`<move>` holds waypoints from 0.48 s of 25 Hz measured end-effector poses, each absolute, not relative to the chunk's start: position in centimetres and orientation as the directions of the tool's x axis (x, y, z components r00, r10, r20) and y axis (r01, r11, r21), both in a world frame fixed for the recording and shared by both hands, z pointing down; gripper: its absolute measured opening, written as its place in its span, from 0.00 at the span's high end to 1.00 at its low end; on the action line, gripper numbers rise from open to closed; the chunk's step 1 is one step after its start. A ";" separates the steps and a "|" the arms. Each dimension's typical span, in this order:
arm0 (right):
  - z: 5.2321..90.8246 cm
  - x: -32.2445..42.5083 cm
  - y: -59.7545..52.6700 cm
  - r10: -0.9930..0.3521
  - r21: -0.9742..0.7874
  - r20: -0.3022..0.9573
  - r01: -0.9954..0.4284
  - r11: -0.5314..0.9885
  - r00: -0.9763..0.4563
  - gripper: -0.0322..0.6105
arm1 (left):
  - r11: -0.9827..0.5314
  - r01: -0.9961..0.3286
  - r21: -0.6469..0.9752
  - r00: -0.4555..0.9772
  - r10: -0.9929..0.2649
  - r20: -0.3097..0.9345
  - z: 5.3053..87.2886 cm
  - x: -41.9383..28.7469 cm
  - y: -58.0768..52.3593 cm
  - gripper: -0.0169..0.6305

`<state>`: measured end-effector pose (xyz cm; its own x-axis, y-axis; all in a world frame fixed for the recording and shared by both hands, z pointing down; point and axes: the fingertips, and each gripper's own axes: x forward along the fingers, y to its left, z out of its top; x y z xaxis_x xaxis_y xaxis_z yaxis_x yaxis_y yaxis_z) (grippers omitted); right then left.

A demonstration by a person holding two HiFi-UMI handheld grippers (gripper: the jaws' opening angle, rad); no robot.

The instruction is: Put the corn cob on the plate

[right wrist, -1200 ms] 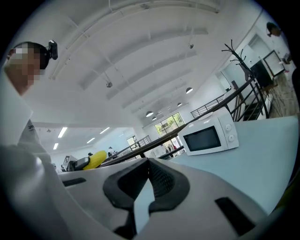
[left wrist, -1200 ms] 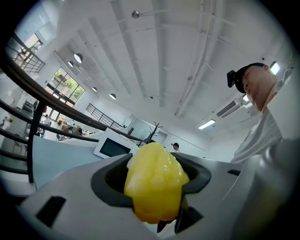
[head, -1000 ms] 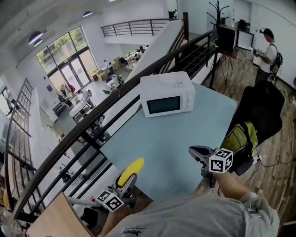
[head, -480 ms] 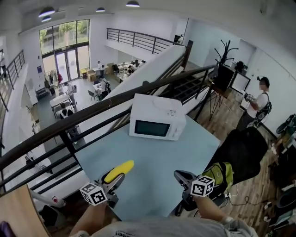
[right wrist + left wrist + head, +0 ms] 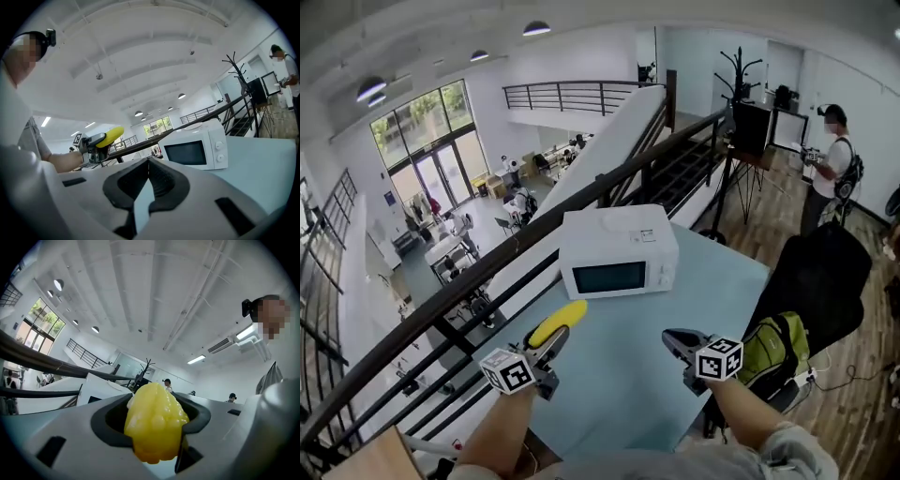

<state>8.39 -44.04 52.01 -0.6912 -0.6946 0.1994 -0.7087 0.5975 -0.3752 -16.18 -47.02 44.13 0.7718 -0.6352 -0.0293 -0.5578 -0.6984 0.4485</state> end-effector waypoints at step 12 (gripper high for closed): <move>47.4 10.4 -57.0 -0.763 -0.260 0.145 -0.768 0.585 -0.630 0.92 | -0.684 -0.595 0.423 0.762 -0.647 0.027 42.1 -14.2 -61.3 0.58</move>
